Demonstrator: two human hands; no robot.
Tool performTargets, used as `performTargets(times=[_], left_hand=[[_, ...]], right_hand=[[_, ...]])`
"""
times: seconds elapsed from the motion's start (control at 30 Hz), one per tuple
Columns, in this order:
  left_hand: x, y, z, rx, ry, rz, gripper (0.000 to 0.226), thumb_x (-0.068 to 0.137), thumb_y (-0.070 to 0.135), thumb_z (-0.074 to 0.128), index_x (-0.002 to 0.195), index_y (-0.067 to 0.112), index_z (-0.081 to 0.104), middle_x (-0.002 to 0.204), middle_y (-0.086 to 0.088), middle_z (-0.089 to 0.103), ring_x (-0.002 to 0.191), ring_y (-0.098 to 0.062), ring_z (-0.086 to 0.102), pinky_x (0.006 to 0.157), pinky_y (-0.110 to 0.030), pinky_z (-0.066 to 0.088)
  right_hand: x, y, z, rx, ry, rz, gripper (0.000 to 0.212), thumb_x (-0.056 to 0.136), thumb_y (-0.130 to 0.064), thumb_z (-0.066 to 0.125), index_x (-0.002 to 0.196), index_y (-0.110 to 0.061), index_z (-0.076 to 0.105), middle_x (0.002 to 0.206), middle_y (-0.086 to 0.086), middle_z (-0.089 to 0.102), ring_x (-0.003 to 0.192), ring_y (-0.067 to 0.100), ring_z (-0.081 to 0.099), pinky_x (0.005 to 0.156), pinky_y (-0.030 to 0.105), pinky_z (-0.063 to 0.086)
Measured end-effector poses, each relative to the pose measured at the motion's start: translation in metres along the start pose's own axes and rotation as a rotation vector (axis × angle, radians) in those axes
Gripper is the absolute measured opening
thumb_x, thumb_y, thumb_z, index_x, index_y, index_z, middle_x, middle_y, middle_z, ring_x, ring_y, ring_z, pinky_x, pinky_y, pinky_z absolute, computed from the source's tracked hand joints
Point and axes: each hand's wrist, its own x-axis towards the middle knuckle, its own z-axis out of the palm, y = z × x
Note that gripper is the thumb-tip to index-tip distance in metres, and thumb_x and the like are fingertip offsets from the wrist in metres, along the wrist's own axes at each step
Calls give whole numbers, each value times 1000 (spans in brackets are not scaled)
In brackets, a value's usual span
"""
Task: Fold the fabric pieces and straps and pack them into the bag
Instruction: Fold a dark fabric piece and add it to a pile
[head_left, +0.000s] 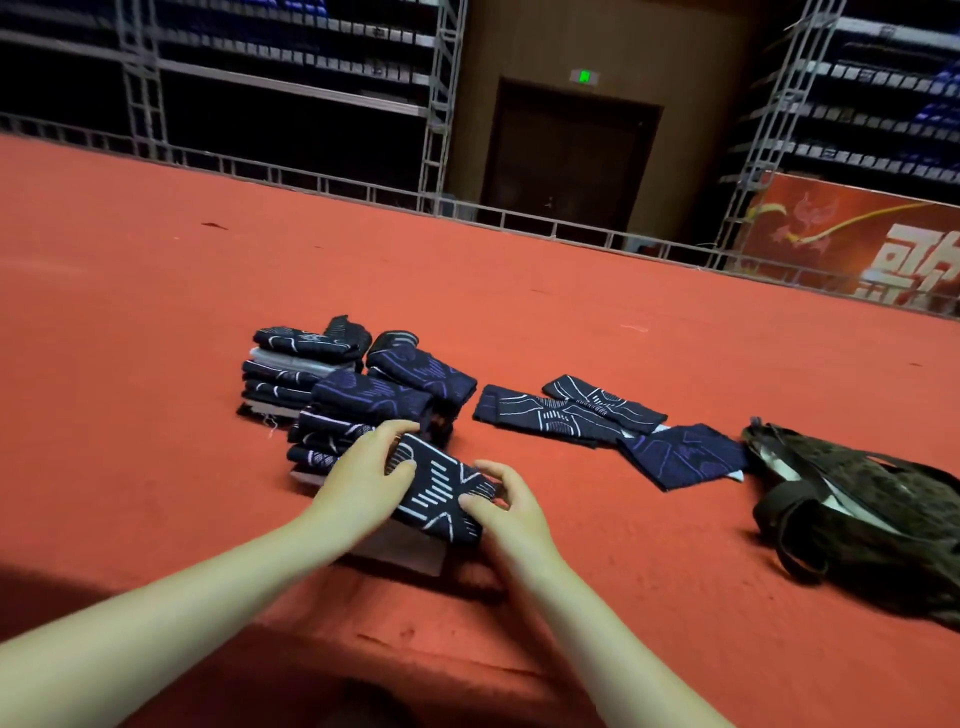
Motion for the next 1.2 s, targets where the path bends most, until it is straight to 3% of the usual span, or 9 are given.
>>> performTargets(times=[0.07,0.2,0.33,0.47,0.6,0.7,0.8,1.03,1.2], left_hand=[[-11,-21,-10,110,-22,-35,45,88,13,55,132,22,48,123,0,53,115,-17,50,97,-25,35],[-39,-54,-15,339,10,-111,41,89,30,59,129,27,49,117,1,47,114,-19,44,95,-30,39],[-39,-40,-18,417,137,58,36,83,26,65,118,26,59,114,3,48,111,-21,43,93,-35,40],[-27,-5,-1,323,78,164,35,86,24,59,121,25,57,114,3,49,111,-20,45,96,-35,39],[-8,35,44,112,-74,144,35,90,23,52,125,25,53,117,0,50,111,-17,48,99,-30,38],[11,57,95,55,-225,74,34,89,21,51,123,24,55,115,-4,53,109,-20,51,98,-28,38],[28,66,148,23,-321,-31,32,88,20,49,119,24,58,116,-5,53,114,-22,48,99,-27,37],[72,68,224,228,-145,-68,29,91,28,44,114,31,60,118,3,57,116,-19,47,89,-30,42],[89,61,238,175,-183,-20,27,91,32,46,114,35,59,114,5,57,113,-18,49,89,-31,42]], right_hand=[[-2,6,18,-155,-28,1,40,84,-6,66,118,-22,52,105,-2,60,86,7,58,78,15,48],[-4,21,41,-473,28,-85,46,80,-25,71,123,-22,56,115,-4,54,110,11,50,101,25,38],[-2,20,26,-474,38,-100,36,87,-28,65,121,-22,58,108,-3,53,101,11,53,95,23,40],[12,26,-28,-498,132,-67,23,91,-18,60,113,-16,63,107,2,61,99,13,57,85,20,38],[25,35,-102,-456,317,27,19,91,-10,58,108,-9,66,102,2,64,101,18,59,81,21,37],[30,53,-158,-642,437,48,23,87,-10,59,109,-9,66,101,7,62,103,27,59,89,33,44],[38,69,-199,-769,538,98,29,84,-10,59,112,-11,64,107,15,61,107,32,53,95,37,39],[83,82,-247,-987,484,118,51,86,-29,64,134,-21,50,120,10,55,118,29,45,98,37,38],[110,86,-260,-1137,496,70,28,90,-35,59,116,-25,65,107,3,56,114,22,49,80,35,43]])
